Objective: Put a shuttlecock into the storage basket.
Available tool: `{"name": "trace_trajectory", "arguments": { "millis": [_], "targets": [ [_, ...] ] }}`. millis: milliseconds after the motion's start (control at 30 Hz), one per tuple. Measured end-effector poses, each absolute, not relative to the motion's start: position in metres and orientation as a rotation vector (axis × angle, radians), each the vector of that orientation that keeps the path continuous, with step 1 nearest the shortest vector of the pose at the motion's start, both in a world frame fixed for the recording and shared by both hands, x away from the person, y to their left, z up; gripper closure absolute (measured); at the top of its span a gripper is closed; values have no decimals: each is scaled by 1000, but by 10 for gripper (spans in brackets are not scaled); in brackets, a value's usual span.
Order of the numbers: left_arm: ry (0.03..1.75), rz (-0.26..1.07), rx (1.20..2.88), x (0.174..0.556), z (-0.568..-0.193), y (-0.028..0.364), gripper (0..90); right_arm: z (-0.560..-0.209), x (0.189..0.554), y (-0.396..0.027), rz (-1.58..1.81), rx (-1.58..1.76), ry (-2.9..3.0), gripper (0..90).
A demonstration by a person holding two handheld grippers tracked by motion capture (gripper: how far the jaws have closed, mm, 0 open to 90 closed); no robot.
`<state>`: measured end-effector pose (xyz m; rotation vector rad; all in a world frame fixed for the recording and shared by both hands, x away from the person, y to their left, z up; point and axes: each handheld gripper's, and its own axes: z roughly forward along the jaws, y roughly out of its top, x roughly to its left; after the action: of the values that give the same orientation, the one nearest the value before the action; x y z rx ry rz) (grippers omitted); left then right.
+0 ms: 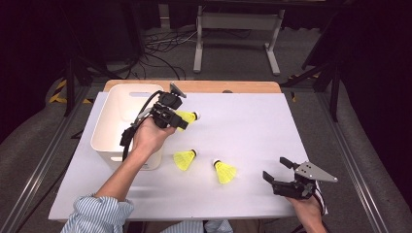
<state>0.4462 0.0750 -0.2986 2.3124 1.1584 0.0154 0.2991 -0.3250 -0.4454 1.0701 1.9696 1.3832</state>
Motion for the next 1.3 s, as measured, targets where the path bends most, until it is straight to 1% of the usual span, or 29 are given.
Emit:
{"name": "trace_trajectory", "arguments": {
  "millis": [667,1300],
  "targets": [
    [1161,10,2291,444,-291,87,891,-445,299,-325,1382,1071,1971,139],
    [1168,40,2266,443,-277,99,891,-446,300,-324,1380,1070,1974,139]
  ]
}}
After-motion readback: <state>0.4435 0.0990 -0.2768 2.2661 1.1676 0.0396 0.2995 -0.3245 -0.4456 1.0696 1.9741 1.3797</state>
